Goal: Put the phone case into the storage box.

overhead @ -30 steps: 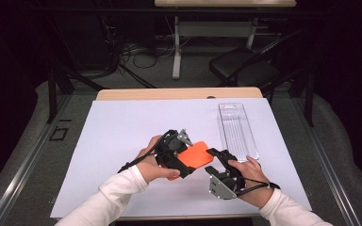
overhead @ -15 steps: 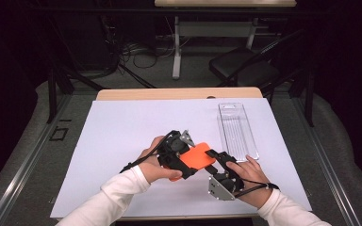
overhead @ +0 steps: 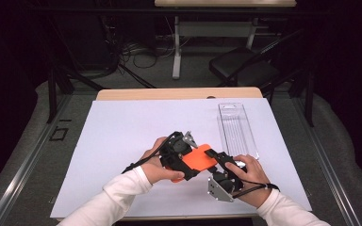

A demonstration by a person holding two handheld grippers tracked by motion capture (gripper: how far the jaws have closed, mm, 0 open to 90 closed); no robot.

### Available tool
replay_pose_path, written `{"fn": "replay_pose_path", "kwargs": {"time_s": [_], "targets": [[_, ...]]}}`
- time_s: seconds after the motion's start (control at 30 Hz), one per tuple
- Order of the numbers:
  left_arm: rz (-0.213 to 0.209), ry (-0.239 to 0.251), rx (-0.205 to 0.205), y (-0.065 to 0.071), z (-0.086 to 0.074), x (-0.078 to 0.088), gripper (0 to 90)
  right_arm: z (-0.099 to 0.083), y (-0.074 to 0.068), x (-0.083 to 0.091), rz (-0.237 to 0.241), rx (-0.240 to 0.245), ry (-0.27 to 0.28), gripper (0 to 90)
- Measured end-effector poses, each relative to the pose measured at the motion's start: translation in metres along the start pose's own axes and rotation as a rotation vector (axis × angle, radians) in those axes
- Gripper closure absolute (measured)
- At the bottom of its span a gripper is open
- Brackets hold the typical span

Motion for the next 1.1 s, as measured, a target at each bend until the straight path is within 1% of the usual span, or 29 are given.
{"fn": "replay_pose_path", "kwargs": {"time_s": [0.03,0.13,0.2,0.33,0.37,0.4,0.43,0.47,0.53,0.57,0.6,0.63,0.67,0.7,0.8,0.97,1.0,1.1], "targets": [[-0.003,-0.001,0.0,0.0005,0.0001,0.0,16.0,0.0001,-0.0018,-0.0013,-0.001,-0.017,0.006,45.1],[-0.007,-0.002,0.001,0.0014,0.0005,0.0002,16.0,0.0002,-0.0027,-0.0027,-0.005,-0.001,0.006,46.5],[-0.008,-0.002,0.003,0.0017,0.0007,0.0002,16.0,-0.0004,-0.0039,-0.003,-0.008,-0.002,-0.009,47.0],[-0.012,-0.002,0.006,0.0032,0.0012,-0.0008,16.0,0.0003,-0.0048,-0.0036,-0.015,0.022,-0.008,48.9],[-0.013,-0.004,0.005,0.0035,0.0014,-0.001,16.0,0.0008,-0.0052,-0.0039,-0.021,0.018,-0.009,49.0],[-0.015,-0.003,0.003,0.0038,0.0018,-0.0011,16.0,0.0009,-0.0042,-0.0043,-0.023,0.034,-0.01,49.4],[-0.017,-0.003,0.001,0.0041,0.0021,-0.0012,16.0,0.0011,-0.0048,-0.0046,-0.032,0.025,-0.014,50.0],[-0.021,-0.002,0.002,0.0048,0.0026,-0.0013,16.0,0.001,-0.0042,-0.0049,-0.031,0.036,-0.015,50.4],[-0.024,0.0,0.001,0.0058,0.0035,-0.0013,16.0,0.0013,-0.0038,-0.0052,-0.036,0.039,-0.019,51.4],[-0.027,-0.002,-0.001,0.0063,0.0039,-0.001,16.0,0.002,-0.0046,-0.006,-0.041,0.029,-0.011,51.9],[-0.029,0.004,0.002,0.0068,0.0045,-0.0013,16.0,0.0023,-0.0046,-0.0066,-0.042,0.032,-0.009,52.4],[-0.032,0.002,0.002,0.0073,0.0049,-0.0012,16.0,0.002,-0.0048,-0.0063,-0.043,0.033,-0.019,52.8],[-0.033,0.004,0.008,0.0079,0.0053,-0.0015,16.0,0.0017,-0.0041,-0.006,-0.047,0.047,-0.024,53.4],[-0.034,0.003,0.008,0.0079,0.0054,-0.0017,16.0,0.0022,-0.0046,-0.0064,-0.052,0.04,-0.018,54.2],[-0.042,-0.004,0.012,0.0077,0.0048,-0.0022,16.0,0.0026,-0.005,-0.0072,-0.065,0.055,-0.011,56.3],[-0.045,-0.004,0.022,0.006,0.0041,-0.0022,16.0,0.0019,-0.0067,-0.0084,-0.073,0.073,-0.006,59.0],[-0.044,-0.005,0.022,0.0053,0.004,-0.0018,16.0,0.0015,-0.0061,-0.0082,-0.075,0.088,-0.01,59.7],[-0.045,-0.002,0.028,0.004,0.0034,-0.0017,16.0,0.0018,-0.0053,-0.0093,-0.1,0.093,-0.005,61.4]]}}
Point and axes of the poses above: each handheld gripper's, and its own axes: x roughly backward along the jaws, z roughly out of its top, y roughly to its right, the point moved 6 cm from there along -x, roughly forward along the jaws, and after that the axes turned 3 degrees about -x, right-handed, at the moved point
